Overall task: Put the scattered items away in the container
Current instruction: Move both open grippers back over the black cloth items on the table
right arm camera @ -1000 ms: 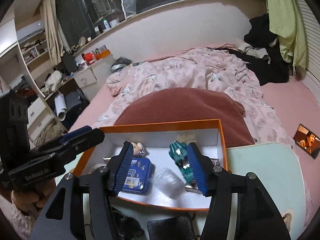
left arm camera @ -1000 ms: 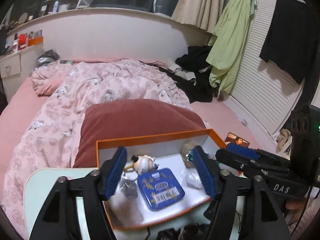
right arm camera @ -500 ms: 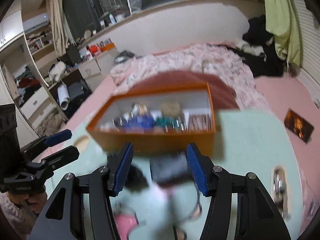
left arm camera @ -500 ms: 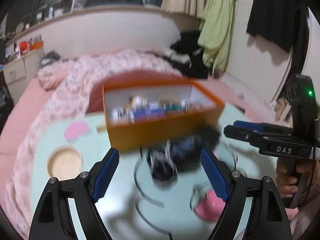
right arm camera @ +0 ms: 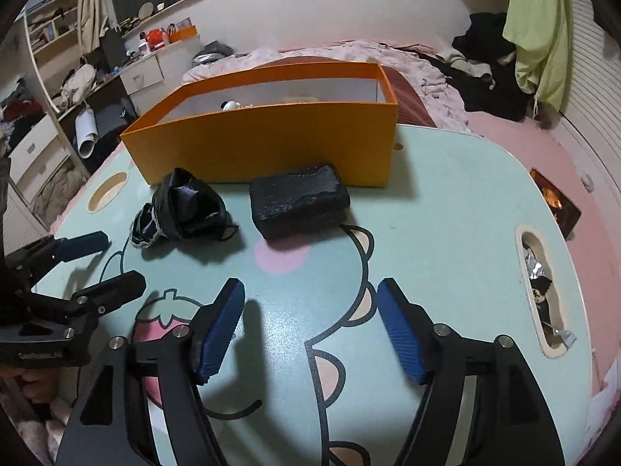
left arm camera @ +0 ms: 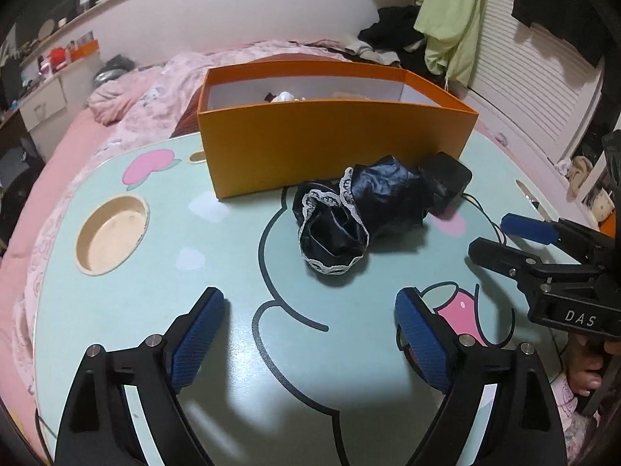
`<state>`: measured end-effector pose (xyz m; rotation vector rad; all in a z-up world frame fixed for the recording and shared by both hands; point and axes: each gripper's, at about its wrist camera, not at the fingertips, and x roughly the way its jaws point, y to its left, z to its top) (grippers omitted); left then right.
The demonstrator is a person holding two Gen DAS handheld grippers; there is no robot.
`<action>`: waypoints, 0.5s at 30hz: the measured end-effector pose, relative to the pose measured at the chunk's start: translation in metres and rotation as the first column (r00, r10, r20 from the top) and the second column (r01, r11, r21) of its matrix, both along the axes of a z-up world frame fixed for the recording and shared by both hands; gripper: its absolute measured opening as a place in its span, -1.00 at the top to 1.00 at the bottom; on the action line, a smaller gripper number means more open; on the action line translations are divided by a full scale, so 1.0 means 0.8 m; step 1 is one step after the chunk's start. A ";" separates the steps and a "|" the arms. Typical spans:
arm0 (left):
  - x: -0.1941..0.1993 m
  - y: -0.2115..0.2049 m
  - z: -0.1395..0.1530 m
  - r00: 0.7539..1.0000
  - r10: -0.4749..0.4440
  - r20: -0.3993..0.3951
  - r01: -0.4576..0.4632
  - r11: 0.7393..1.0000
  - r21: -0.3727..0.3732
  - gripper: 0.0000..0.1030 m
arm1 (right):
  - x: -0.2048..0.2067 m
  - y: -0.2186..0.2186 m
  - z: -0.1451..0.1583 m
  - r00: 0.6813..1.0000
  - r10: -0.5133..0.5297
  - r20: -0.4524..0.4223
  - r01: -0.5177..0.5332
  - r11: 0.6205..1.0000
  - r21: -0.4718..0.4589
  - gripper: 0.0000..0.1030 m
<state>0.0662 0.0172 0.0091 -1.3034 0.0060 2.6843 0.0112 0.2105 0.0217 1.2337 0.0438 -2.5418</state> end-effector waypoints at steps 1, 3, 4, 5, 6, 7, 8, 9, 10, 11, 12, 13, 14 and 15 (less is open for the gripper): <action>0.001 0.000 -0.001 1.000 -0.001 0.001 0.001 1.000 -0.003 -0.75 | 0.000 0.001 -0.001 1.000 0.000 0.000 0.000 1.000 -0.006 -0.38; -0.003 0.000 -0.001 1.000 -0.002 0.002 0.002 1.000 -0.005 -0.76 | 0.001 0.004 -0.002 1.000 -0.001 0.000 0.001 1.000 -0.012 -0.38; -0.003 0.000 0.000 1.000 -0.002 0.002 0.002 1.000 -0.005 -0.76 | 0.002 0.005 -0.002 1.000 -0.001 0.000 0.001 1.000 -0.012 -0.38; -0.003 0.000 0.000 1.000 -0.002 0.002 0.002 1.000 -0.005 -0.76 | 0.002 0.005 -0.002 1.000 -0.001 0.000 0.001 1.000 -0.012 -0.39; -0.003 0.001 0.000 1.000 -0.002 0.002 0.002 1.000 -0.005 -0.76 | 0.001 0.006 -0.002 1.000 -0.001 0.000 0.001 1.000 -0.011 -0.39; -0.003 0.001 0.000 1.000 -0.002 0.002 0.002 1.000 -0.006 -0.76 | 0.003 0.005 -0.003 1.000 0.000 -0.001 0.000 1.000 -0.009 -0.39; -0.003 0.001 0.000 1.000 -0.002 0.002 0.002 1.000 -0.006 -0.77 | 0.004 0.005 -0.004 1.000 0.000 -0.001 0.000 1.000 -0.009 -0.39; -0.003 0.001 0.000 1.000 -0.002 0.002 0.002 1.000 -0.006 -0.77 | 0.004 0.005 -0.004 1.000 0.000 -0.001 0.000 1.000 -0.010 -0.39; -0.002 0.001 0.000 1.000 -0.002 0.003 0.002 1.000 -0.007 -0.77 | 0.004 0.005 -0.004 1.000 0.000 0.000 0.000 1.000 -0.011 -0.39; -0.002 0.001 0.000 1.000 -0.003 0.003 0.003 1.000 -0.007 -0.77 | 0.004 0.004 -0.004 1.000 0.000 0.000 0.000 1.000 -0.012 -0.39; -0.002 0.001 0.000 1.000 -0.003 0.003 0.003 1.000 -0.008 -0.77 | 0.004 0.005 -0.004 1.000 0.000 0.000 0.000 1.000 -0.013 -0.39; -0.001 0.001 0.000 1.000 -0.003 0.003 0.003 1.000 -0.008 -0.77 | 0.004 0.005 -0.004 1.000 -0.001 0.000 0.001 1.000 -0.015 -0.40; -0.001 0.001 0.000 1.000 -0.003 0.003 0.003 1.000 -0.008 -0.77 | 0.004 0.005 -0.004 1.000 -0.001 0.000 0.001 1.000 -0.015 -0.40; -0.002 0.001 0.000 1.000 -0.003 0.003 0.003 1.000 -0.008 -0.77 | 0.004 0.004 -0.004 1.000 -0.001 0.000 0.001 1.000 -0.016 -0.40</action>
